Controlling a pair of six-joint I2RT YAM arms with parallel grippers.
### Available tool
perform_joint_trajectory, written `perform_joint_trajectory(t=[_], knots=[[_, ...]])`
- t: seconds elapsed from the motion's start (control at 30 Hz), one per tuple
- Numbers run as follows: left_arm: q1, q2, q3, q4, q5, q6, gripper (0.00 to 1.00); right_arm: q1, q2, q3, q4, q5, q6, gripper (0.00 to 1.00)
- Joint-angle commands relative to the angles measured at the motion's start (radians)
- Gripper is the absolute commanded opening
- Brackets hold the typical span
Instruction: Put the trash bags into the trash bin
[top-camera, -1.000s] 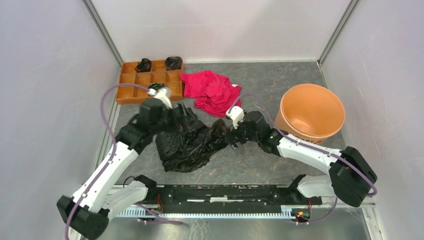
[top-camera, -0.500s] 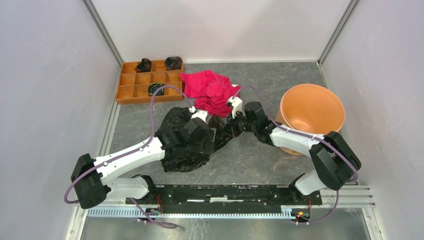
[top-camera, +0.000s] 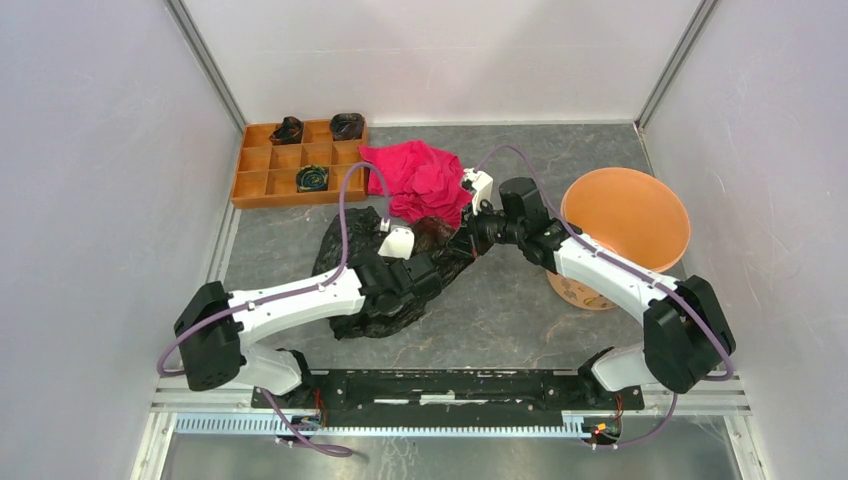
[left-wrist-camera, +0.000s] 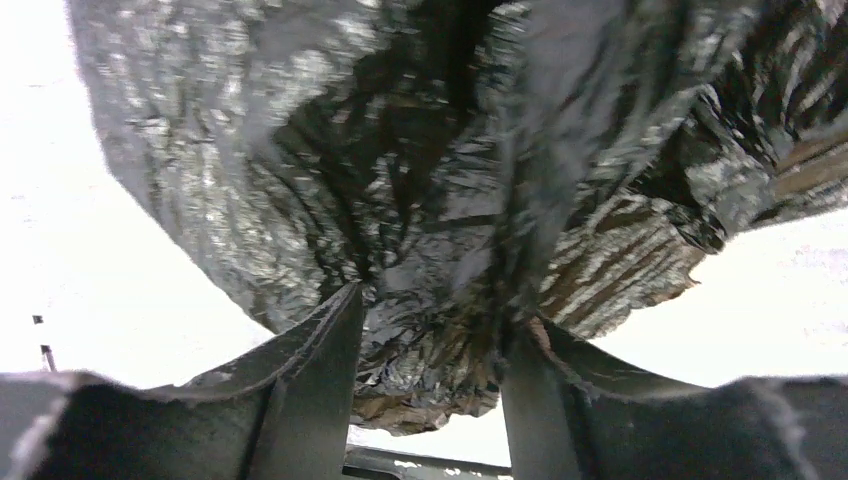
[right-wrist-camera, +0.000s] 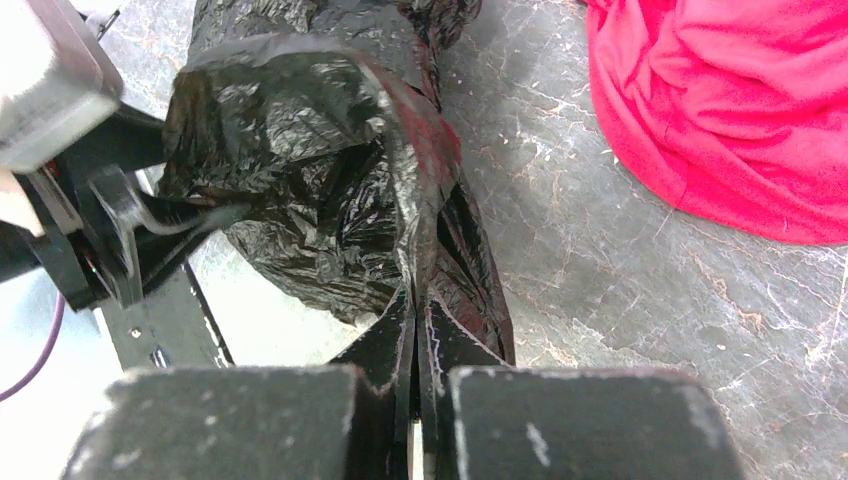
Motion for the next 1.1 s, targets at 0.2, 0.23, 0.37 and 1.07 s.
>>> perform_joint_trajectory(t=[0.2,0.23,0.37,1.07], knots=[[-0.005,-0.146,0.102,-0.090,-0.151,-0.047,0.03,-0.027,-0.010,0.133,-0.087,-0.028,-0.061,0.02],[-0.005,-0.170,0.119,-0.085,-0.142,-0.035,0.02,-0.029,0.003,0.153,-0.094,-0.020,-0.067,0.07],[0.000,-0.277,0.203,-0.027,-0.110,0.020,0.02,-0.034,0.062,0.243,-0.162,0.061,-0.080,0.45],[0.016,-0.380,0.429,0.182,-0.051,0.229,0.02,-0.014,-0.100,-0.152,0.186,0.114,0.281,0.98]])
